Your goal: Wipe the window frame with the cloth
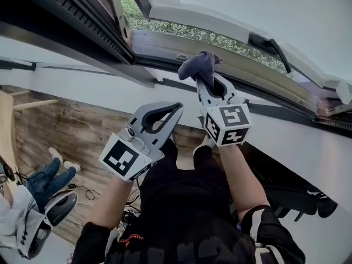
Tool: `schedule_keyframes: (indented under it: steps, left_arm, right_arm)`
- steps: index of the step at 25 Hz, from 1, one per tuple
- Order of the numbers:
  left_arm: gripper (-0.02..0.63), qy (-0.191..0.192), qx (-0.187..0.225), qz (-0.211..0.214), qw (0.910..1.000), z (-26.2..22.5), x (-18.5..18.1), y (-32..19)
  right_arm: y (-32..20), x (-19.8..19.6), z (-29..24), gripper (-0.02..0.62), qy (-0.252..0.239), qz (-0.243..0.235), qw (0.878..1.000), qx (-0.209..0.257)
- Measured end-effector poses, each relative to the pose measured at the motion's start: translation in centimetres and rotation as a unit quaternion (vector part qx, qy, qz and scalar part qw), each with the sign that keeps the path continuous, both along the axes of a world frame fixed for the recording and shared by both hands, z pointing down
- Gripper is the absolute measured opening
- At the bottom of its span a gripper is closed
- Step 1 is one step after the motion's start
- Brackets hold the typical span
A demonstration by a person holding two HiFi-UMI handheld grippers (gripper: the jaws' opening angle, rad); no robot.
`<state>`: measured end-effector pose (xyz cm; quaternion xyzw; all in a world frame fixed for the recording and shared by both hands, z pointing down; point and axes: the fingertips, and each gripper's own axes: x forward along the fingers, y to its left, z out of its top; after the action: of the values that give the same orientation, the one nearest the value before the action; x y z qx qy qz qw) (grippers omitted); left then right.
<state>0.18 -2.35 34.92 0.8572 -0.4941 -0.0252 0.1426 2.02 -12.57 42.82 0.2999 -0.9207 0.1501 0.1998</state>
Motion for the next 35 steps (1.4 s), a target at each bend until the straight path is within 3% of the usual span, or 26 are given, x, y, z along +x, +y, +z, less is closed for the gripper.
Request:
schedule_keyframes:
  steps: [9, 16, 22, 25, 35]
  left_arm:
    - [0.018, -0.02, 0.036, -0.022, 0.9989, -4.0, -2.0, 0.6]
    - [0.018, -0.034, 0.079, -0.044, 0.9953, -7.9, -4.1, 0.9]
    - [0.018, -0.03, 0.072, -0.063, 0.9949, -8.8, -5.7, 1.5]
    - [0.018, -0.038, 0.084, -0.07, 0.9933, -8.8, -6.8, 1.3]
    - [0.018, -0.027, 0.062, -0.083, 0.9943, -7.4, -9.3, 1.2]
  right_arm:
    - [0.3, -3.9, -7.9, 0.056, -0.054, -0.038, 0.996, 0.057]
    - [0.6, -8.2, -15.9, 0.056, -0.108, -0.08, 0.984, 0.119]
    - [0.4, -11.4, -20.8, 0.055, -0.135, -0.103, 0.973, 0.154]
    - [0.1, -12.8, -21.7, 0.055, -0.143, -0.11, 0.971, 0.159]
    - [0.2, -16.4, -19.9, 0.056, -0.139, -0.127, 0.971, 0.144]
